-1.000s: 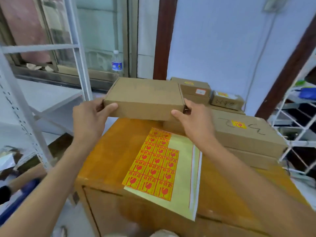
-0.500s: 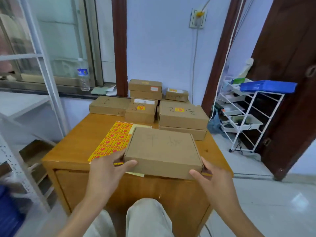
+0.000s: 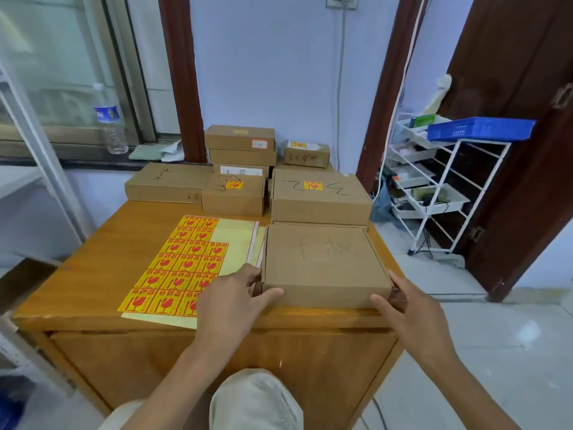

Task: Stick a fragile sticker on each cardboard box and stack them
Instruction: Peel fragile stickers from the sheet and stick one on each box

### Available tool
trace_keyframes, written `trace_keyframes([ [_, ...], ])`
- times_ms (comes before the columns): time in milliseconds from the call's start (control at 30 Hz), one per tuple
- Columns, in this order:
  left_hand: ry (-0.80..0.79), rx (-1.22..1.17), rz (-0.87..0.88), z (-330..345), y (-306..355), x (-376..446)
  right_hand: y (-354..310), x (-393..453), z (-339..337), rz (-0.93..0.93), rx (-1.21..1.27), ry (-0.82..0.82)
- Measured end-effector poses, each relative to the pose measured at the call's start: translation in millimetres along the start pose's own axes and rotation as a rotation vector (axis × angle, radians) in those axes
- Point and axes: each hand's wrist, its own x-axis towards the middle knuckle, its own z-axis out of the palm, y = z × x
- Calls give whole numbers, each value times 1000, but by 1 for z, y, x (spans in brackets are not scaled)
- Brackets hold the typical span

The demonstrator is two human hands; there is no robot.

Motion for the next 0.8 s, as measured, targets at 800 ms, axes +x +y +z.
trace_keyframes([
  [800, -272, 141, 199, -52, -184, 100, -226, 102, 133, -832, -410, -397],
])
